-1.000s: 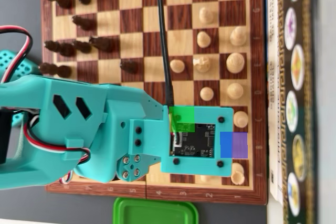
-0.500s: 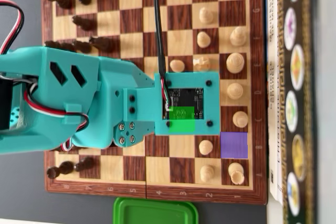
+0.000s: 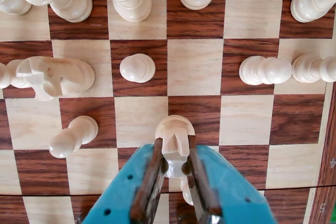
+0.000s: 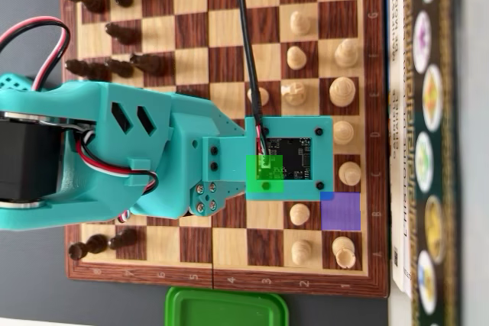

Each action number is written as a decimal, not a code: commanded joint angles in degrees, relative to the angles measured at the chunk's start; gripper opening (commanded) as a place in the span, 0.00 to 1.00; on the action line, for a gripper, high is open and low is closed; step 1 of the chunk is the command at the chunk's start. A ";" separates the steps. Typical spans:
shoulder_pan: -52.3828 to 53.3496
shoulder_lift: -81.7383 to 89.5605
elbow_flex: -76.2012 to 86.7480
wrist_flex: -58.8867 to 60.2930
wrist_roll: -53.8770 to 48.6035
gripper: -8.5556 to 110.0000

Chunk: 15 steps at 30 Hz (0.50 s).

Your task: Play chess

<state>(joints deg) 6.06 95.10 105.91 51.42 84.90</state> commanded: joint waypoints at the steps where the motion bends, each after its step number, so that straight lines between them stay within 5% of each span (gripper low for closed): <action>1: 1.58 0.35 -0.70 -1.49 -0.18 0.09; 15: 2.72 -3.96 -0.88 -1.23 -0.26 0.09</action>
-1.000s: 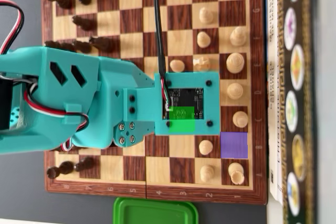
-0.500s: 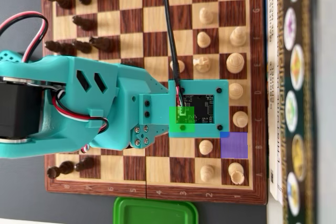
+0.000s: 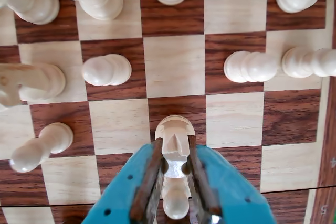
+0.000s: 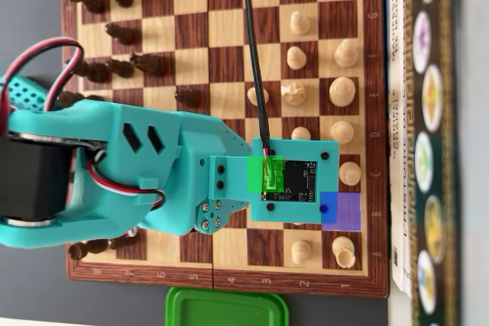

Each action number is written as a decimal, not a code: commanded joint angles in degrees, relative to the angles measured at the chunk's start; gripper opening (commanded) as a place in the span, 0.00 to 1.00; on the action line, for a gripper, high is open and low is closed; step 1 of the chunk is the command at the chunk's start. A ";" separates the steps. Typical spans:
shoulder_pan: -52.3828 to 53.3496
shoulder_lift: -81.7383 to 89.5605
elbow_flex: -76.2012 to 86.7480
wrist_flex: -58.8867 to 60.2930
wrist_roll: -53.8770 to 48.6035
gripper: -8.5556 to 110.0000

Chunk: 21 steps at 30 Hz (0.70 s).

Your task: Play chess

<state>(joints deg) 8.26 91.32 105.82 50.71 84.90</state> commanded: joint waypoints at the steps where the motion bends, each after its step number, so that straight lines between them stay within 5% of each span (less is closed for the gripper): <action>1: 0.53 -0.70 -0.79 -0.44 -0.26 0.09; 21: 1.23 -0.79 -2.46 -0.26 -1.05 0.09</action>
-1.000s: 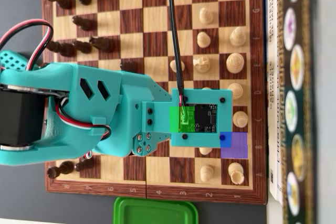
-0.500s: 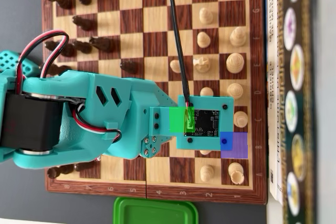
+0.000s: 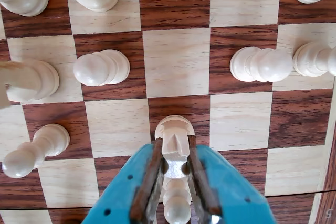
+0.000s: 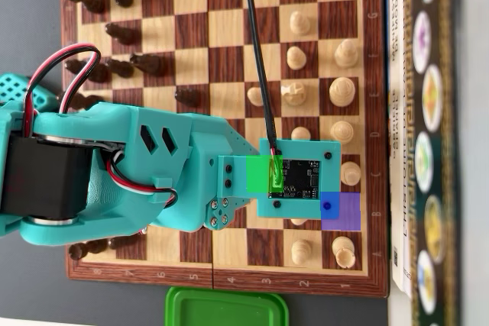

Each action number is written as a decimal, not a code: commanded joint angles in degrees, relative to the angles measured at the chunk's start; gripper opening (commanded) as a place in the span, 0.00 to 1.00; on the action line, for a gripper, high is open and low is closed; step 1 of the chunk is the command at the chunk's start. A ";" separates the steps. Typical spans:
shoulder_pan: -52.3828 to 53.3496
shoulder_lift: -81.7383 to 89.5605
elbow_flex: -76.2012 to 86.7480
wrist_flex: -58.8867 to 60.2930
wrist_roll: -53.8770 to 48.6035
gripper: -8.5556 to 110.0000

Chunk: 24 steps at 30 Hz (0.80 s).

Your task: Play chess

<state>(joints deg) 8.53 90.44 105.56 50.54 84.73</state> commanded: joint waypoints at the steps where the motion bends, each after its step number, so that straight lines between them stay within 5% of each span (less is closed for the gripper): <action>1: 1.23 0.09 -2.37 -0.09 -1.49 0.09; 24: 0.70 3.43 -2.64 -0.09 -1.76 0.14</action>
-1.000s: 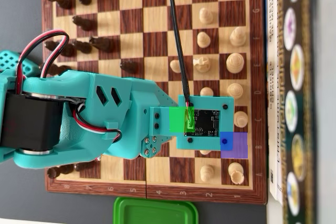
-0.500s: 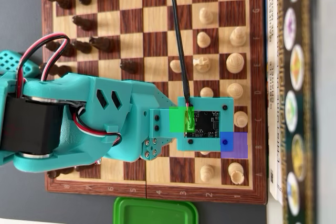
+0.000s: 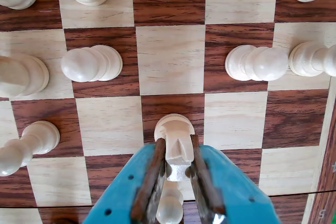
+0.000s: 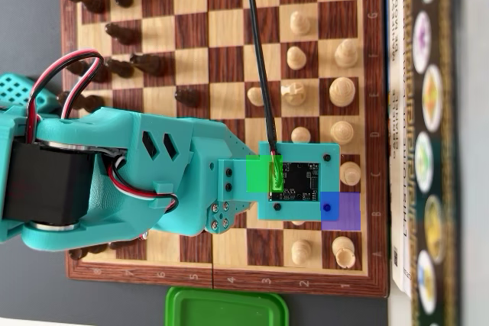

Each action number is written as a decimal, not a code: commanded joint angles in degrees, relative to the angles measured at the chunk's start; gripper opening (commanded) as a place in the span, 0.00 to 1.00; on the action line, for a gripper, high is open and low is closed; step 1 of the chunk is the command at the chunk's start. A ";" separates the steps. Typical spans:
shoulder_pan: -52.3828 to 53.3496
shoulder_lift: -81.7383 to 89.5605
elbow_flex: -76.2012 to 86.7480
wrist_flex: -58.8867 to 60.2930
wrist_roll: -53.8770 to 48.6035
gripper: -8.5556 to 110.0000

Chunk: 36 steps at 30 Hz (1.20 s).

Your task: Play chess

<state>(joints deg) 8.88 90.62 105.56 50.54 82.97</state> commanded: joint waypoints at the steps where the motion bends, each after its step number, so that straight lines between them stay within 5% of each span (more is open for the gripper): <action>1: 0.35 3.60 -2.64 -0.09 0.09 0.14; 36: -0.88 9.40 -2.46 0.09 -0.18 0.19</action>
<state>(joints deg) 8.53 96.50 105.56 50.54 82.97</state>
